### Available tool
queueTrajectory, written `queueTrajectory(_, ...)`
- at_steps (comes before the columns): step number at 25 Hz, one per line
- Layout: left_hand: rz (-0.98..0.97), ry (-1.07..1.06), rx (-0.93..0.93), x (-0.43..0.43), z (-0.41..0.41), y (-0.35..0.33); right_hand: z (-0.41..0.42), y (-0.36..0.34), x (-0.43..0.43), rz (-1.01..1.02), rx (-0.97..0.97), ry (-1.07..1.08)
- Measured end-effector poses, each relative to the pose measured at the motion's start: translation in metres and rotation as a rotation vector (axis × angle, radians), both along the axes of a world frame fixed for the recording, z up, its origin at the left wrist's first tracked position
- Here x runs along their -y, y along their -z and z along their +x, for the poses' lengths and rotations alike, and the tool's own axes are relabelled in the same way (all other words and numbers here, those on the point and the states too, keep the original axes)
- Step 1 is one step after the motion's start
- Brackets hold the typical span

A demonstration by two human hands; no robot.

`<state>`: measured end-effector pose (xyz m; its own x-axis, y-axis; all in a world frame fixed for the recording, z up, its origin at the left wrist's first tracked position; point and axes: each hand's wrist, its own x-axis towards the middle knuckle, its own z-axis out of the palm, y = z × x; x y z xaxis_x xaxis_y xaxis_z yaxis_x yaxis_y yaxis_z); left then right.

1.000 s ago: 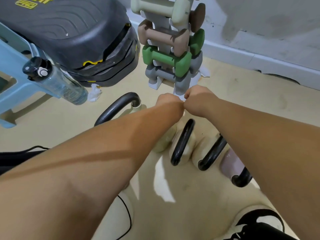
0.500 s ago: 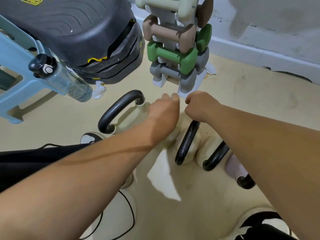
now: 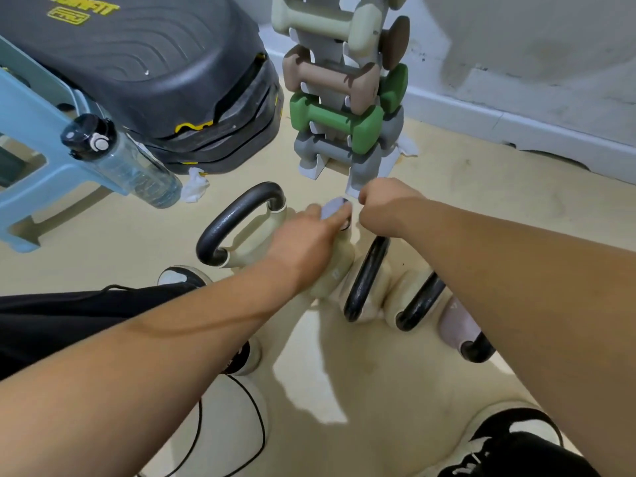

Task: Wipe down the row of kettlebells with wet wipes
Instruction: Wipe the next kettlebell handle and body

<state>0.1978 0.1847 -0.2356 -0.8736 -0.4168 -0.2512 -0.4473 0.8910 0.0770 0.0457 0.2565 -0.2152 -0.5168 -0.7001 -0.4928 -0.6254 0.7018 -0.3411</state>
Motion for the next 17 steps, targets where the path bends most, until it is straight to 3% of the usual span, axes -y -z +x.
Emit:
queueTrajectory(3, 0.032, -0.063, 0.009, -0.003, 0.045, 0.005, 0.024, -0.010, 0.003, -0.078, 0.022, -0.010)
queueTrajectory(6, 0.203, -0.292, -0.054, -0.004, 0.070, 0.007, 0.055, -0.021, -0.006, -0.184, 0.089, 0.066)
queueTrajectory(9, 0.264, -0.335, 0.044, 0.005, 0.082, -0.015, 0.075, -0.030, -0.013, -0.229, 0.132, 0.060)
queueTrajectory(10, 0.347, -0.393, -0.025, 0.009, 0.082, -0.026, 0.077, -0.032, -0.010, -0.274, 0.158, 0.099)
queueTrajectory(12, 0.672, -0.653, -0.328, 0.017, 0.077, -0.047, 0.078, -0.034, -0.001, -0.420, 0.322, 0.336)
queueTrajectory(14, 1.178, -0.952, -0.586, 0.018, 0.068, -0.063, 0.086, -0.033, 0.003, -0.594, 0.592, 0.632)
queueTrajectory(15, 1.421, -1.030, -0.621, 0.018, 0.062, -0.070, 0.090, -0.030, 0.001, -0.629, 0.723, 0.706)
queueTrajectory(17, 1.654, -0.992, -0.570, 0.022, 0.051, -0.076, 0.093, -0.023, -0.005, -0.632, 0.943, 0.667)
